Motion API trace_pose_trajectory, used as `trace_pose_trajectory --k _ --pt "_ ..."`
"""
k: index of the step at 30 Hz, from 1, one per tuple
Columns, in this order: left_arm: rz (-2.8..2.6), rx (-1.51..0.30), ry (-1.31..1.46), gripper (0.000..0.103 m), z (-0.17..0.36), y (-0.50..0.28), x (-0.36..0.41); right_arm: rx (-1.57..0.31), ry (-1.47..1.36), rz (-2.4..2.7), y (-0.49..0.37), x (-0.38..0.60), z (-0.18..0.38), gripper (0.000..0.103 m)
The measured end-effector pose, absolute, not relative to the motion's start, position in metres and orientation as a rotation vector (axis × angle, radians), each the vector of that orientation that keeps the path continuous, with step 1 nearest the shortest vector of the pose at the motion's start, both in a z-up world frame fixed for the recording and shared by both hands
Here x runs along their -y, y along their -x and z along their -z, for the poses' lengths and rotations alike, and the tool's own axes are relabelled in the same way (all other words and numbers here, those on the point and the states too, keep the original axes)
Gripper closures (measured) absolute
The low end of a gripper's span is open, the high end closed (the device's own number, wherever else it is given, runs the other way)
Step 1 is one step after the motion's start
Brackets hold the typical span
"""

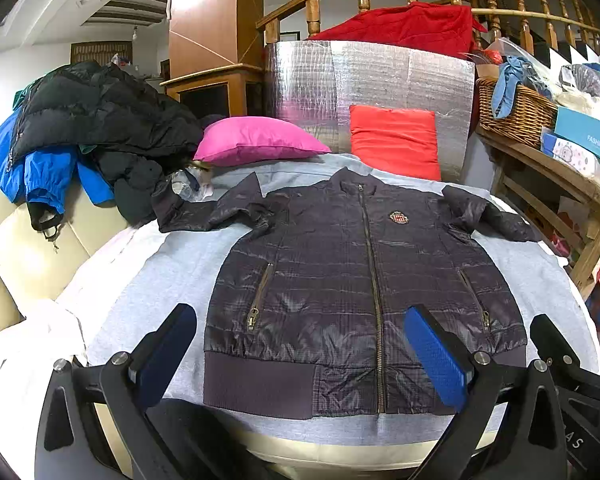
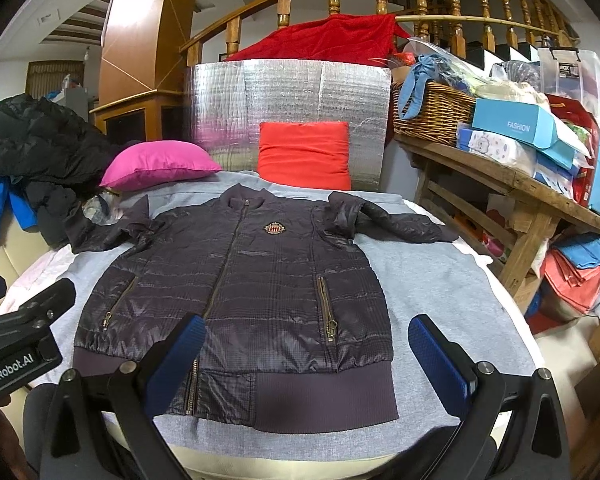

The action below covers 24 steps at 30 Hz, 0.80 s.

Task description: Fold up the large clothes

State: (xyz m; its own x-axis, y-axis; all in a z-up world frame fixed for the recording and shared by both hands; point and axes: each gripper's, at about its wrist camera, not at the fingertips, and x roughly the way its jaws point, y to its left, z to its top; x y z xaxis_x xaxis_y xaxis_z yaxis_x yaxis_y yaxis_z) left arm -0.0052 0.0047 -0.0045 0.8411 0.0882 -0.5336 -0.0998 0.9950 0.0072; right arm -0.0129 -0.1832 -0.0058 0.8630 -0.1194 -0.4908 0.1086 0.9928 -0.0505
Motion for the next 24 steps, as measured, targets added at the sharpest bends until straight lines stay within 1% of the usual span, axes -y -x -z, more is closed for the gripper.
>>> trace_pose_trajectory --k 24 --pt "-0.103 -0.573 0.036 0.000 0.0054 0.0048 -0.0082 -0.511 0.023 0.103 0.0153 0.1820 0.0058 0.000"
